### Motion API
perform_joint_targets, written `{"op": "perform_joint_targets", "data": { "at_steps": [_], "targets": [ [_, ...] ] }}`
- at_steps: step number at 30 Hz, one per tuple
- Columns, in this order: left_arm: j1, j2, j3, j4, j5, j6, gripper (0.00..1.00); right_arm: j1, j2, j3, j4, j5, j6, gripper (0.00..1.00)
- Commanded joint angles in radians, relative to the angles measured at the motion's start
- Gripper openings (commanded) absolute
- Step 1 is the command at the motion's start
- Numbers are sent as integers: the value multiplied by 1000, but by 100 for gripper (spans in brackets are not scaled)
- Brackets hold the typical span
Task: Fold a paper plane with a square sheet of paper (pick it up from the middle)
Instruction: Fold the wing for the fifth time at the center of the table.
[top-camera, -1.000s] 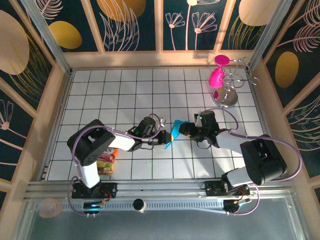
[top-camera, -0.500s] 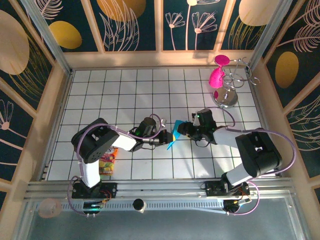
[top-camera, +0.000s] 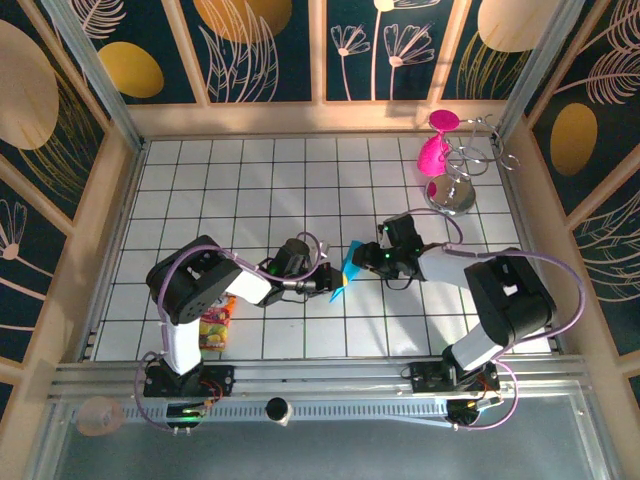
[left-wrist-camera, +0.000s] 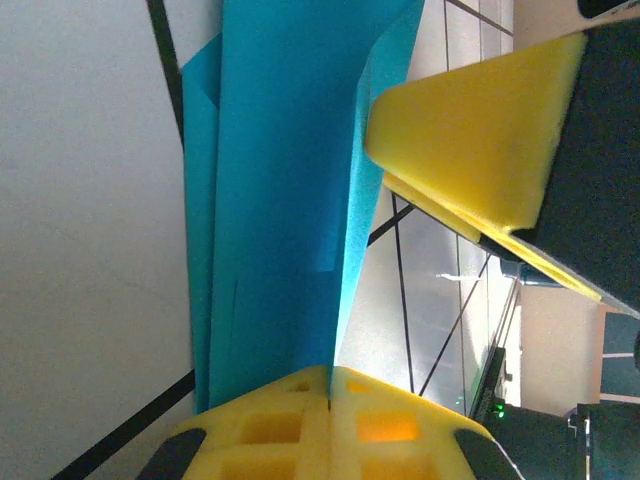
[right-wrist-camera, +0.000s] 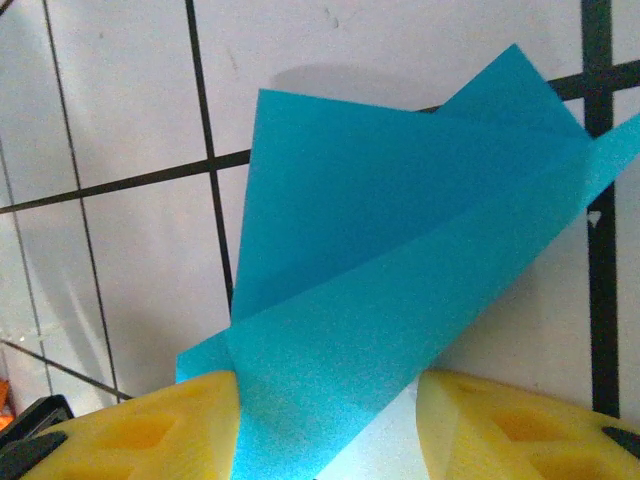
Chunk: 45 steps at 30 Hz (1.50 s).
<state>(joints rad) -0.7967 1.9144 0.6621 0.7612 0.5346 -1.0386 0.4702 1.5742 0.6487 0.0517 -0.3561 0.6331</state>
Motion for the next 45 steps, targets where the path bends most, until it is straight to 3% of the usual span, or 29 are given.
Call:
{"op": "perform_joint_targets", "data": {
  "at_steps": [1, 14, 27, 45],
  "targets": [
    [8, 16, -14, 43, -1, -6, 1, 47, 93, 22, -29, 110, -36, 51],
    [8, -44, -30, -17, -34, 26, 17, 100, 170, 85, -99, 190, -29, 50],
    [8, -105, -48, -132, -71, 69, 24, 105, 187, 98, -105, 183, -27, 51],
    [7, -96, -59, -244, -117, 109, 14, 107, 206, 111, -111, 172, -10, 51]
  ]
}}
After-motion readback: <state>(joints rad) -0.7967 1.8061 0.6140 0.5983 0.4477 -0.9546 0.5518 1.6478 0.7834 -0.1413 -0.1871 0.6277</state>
